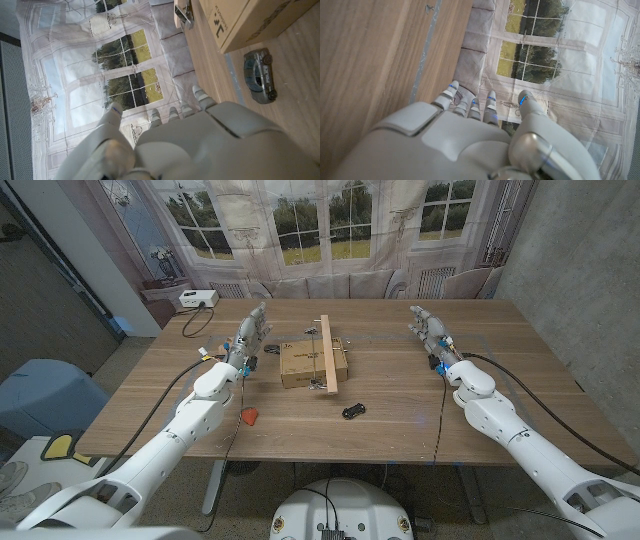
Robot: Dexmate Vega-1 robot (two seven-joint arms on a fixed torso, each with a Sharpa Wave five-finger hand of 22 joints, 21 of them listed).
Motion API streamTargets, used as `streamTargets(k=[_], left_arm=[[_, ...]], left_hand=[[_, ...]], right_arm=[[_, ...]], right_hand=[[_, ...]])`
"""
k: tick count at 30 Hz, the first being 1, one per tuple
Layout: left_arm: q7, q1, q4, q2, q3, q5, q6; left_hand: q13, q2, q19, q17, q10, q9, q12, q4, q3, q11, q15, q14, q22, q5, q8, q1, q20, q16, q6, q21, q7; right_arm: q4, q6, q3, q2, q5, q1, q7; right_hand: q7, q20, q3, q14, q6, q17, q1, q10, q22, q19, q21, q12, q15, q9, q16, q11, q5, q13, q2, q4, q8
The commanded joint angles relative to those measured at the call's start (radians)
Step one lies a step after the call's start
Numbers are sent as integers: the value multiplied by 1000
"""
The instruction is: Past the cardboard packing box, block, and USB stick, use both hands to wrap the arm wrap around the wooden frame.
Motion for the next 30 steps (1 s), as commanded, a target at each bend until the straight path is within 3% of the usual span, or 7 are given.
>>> streamTargets(k=[1,2,4,7,11,14,30], left_arm=[[27,10,-15,12,4,37,-13],[39,13,-20,11,3,40,-13],[36,15,-24,12,2,35,-9],[20,14,-24,17,3,26,2],[8,12,-14,13,3,19,-4],[-6,10,-6,11,4,15,-13],[-21,14,-6,15,2,5,-11]], left_hand=[[70,57,-62,106,82,23,89,-68,78,42,19,18,65,50,79,122,-21,39,210,45,113],[79,51,-129,91,49,49,81,-94,113,36,20,-83,67,83,125,170,-30,-24,283,30,175],[82,38,-211,56,-2,84,59,-107,140,35,30,-186,56,111,174,217,-26,-94,327,1,192],[72,-10,-240,15,-83,104,6,-49,77,44,37,-247,30,71,115,131,4,-109,133,-17,134],[62,-22,-240,1,-93,81,-6,-33,53,37,31,-245,19,33,61,90,13,-105,49,-20,74],[60,-22,-234,-2,-95,75,-9,-31,51,38,23,-237,17,27,53,84,16,-102,39,-18,62],[55,-17,-222,-8,-88,60,-9,-27,50,38,18,-224,12,16,41,74,34,-98,36,-14,55]], right_arm=[[-47,-9,2,-36,-29,-26,-22],[-61,-23,2,-44,-35,-29,-33],[-90,-54,2,-58,-49,-37,-64],[-128,-100,2,-76,-62,-46,-103],[-169,-151,-6,-102,-90,-49,-137],[-184,-174,-20,-125,-119,-42,-136],[-327,-410,-83,-212,-265,-6,-218]], right_hand=[[17,-5,-16,49,8,46,13,86,10,40,22,29,13,6,33,46,9,26,-14,-21,21],[17,11,-18,-35,33,37,23,54,5,7,6,11,12,7,-8,35,9,26,-21,-27,26],[22,64,-29,-125,101,14,25,-8,-7,-27,-22,-21,20,10,-61,-1,6,20,-40,-27,41],[13,104,-64,-95,135,-1,-17,10,-15,22,-20,-18,28,13,-62,0,-9,13,-80,-11,44],[-4,112,-66,-78,113,-11,-15,36,-16,26,-31,-12,45,11,-64,5,-5,9,-82,-14,28],[-4,77,-56,-89,113,-17,3,46,-15,-37,-66,-13,59,10,-75,16,1,7,-63,-18,23],[0,66,-52,-113,108,-18,9,45,-12,-94,-92,-18,67,9,-88,25,4,7,-39,-14,16]])
